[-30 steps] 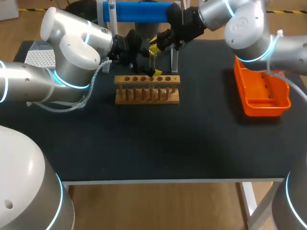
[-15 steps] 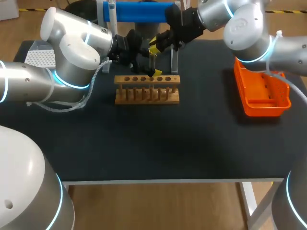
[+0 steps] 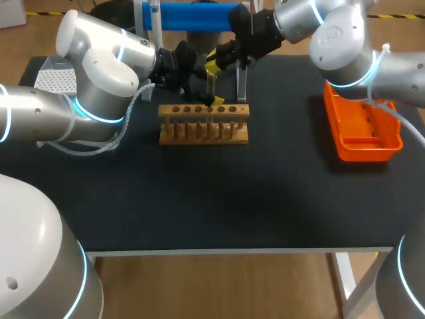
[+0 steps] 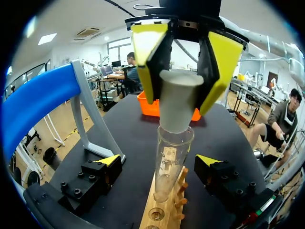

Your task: Invert the test tube, pick up the pipette, mount the tip to pipette, aspirate from beaker and dispense into the tube, eject the tip, return the pipette, and cap with the stopper.

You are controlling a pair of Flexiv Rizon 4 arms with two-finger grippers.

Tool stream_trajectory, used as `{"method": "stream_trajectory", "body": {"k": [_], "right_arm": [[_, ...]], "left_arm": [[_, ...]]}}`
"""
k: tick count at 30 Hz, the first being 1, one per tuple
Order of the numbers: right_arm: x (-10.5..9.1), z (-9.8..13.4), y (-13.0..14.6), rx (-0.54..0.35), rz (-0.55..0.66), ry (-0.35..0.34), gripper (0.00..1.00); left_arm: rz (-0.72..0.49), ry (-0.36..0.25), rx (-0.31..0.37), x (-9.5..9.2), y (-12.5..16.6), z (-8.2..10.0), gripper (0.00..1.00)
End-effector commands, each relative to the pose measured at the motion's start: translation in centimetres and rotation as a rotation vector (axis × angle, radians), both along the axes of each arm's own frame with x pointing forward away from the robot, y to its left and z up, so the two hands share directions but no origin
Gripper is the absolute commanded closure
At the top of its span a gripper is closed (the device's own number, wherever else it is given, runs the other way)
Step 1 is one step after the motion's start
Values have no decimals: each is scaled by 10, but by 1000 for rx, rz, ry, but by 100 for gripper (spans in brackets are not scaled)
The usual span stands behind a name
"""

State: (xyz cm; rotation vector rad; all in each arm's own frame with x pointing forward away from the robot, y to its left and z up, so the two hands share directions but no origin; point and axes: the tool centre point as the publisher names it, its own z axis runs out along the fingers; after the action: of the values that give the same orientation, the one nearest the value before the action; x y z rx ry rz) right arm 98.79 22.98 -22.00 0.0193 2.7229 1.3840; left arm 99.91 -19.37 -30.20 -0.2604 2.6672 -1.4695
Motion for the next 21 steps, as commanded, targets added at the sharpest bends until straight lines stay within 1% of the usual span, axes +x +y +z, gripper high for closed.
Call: {"method": "stream_trajectory", "body": {"k": [1,21], "right_arm": [[0,0,1,-1,0,1,100],[0,-12,2,-11,-2,16,100]], "left_arm": [[-3,2,0,1,0,0,0],[-3,2,0,1,0,0,0]]}}
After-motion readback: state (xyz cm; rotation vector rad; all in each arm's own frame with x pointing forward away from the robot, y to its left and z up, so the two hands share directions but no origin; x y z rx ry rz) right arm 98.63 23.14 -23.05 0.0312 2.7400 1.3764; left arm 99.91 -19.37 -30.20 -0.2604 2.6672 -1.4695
